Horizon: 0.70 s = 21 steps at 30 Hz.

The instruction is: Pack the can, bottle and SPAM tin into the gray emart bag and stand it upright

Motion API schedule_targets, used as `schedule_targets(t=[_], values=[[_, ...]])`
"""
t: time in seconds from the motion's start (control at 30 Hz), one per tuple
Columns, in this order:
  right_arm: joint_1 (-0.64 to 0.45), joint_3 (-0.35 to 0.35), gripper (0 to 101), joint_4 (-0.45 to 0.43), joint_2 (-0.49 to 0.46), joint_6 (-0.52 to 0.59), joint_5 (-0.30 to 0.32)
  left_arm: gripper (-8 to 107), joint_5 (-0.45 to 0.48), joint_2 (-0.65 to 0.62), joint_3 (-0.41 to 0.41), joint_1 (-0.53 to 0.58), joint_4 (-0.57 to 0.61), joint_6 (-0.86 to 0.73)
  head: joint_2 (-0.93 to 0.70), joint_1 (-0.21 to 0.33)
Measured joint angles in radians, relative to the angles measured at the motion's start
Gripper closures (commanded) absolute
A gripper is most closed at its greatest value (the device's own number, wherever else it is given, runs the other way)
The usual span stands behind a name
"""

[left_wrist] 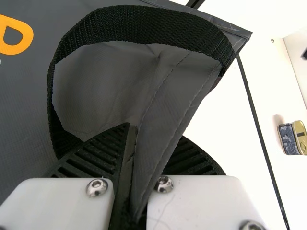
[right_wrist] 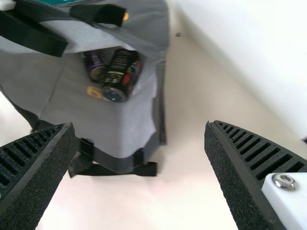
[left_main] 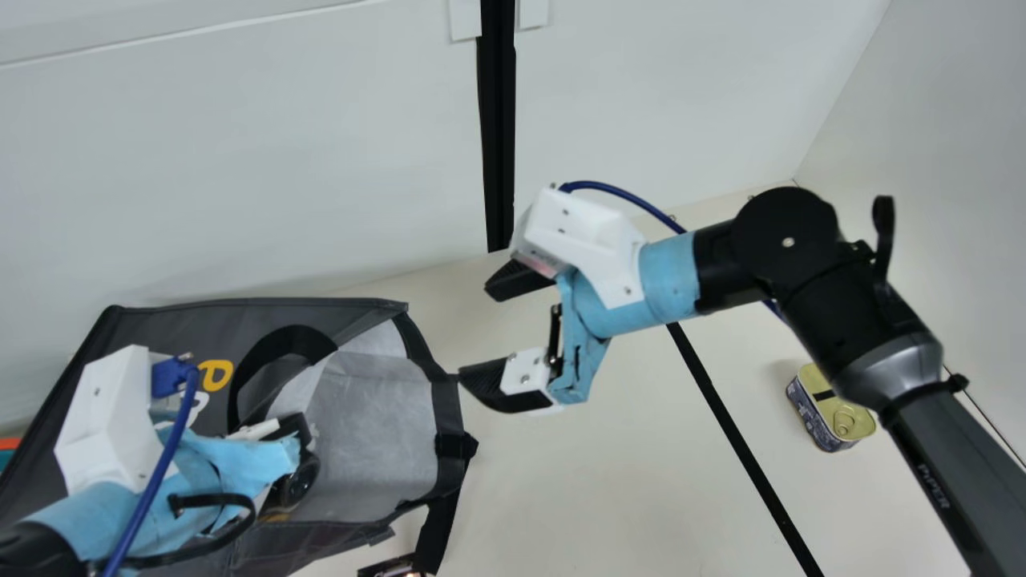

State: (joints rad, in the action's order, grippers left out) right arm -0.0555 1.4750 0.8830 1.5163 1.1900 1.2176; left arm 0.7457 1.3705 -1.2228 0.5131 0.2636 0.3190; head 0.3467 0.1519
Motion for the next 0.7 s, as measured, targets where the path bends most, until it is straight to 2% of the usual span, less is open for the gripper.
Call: schedule_targets(t=[0.33, 0.7], values=[[-0.103, 0.001, 6, -0.003, -0.025, 0.014, 0.004, 107, 0.0, 0.0, 0.0, 0.0, 0.0, 0.0, 0.0, 0.0], [-0.232, 0.04, 6, -0.076, -0.08, -0.047, 0.004, 107, 0.0, 0.0, 0.0, 0.0, 0.0, 0.0, 0.0, 0.0]])
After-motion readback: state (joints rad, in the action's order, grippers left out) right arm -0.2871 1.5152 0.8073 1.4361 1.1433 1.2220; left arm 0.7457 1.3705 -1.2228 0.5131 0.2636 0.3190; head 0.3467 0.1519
